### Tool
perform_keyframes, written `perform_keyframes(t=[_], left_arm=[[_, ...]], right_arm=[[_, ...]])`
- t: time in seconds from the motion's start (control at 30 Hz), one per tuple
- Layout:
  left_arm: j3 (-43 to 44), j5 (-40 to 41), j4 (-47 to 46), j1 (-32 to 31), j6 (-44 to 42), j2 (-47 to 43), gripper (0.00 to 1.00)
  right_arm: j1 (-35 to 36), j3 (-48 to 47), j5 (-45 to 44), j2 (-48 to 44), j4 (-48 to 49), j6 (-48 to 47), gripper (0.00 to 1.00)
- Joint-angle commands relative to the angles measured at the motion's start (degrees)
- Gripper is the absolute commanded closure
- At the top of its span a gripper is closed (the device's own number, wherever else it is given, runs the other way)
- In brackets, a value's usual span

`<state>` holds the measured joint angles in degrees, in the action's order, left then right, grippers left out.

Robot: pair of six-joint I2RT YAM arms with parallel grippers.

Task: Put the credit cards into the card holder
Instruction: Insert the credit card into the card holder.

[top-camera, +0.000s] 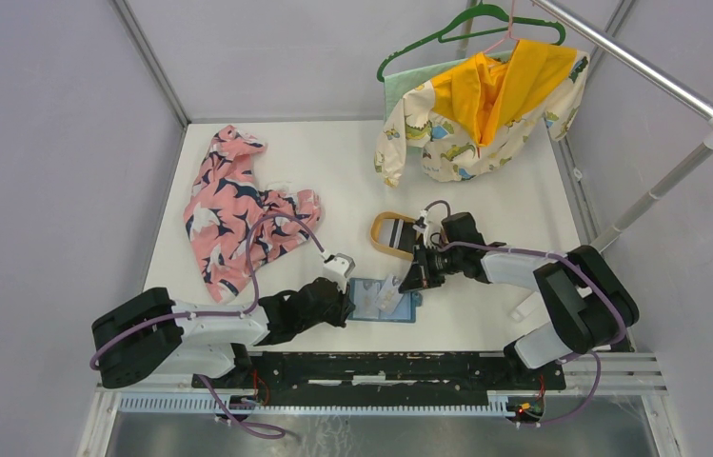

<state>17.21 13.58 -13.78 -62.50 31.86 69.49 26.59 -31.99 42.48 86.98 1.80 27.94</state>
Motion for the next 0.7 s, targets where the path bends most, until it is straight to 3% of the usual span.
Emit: perform_keyframes(t=[0.0, 0.67], left_arm=[[1.98, 3.21, -0.41, -0.34, -1.37, 0.00, 0.95], [4.11, 4.17, -3.18, -0.27, -4.42, 4.51, 0.93]], right_arm=[[1.22, -0.51, -0.38, 0.77, -0.13, -1.74, 1.00], [3.72, -4.07, -0.64, 5.83, -1.67, -2.48, 1.00]])
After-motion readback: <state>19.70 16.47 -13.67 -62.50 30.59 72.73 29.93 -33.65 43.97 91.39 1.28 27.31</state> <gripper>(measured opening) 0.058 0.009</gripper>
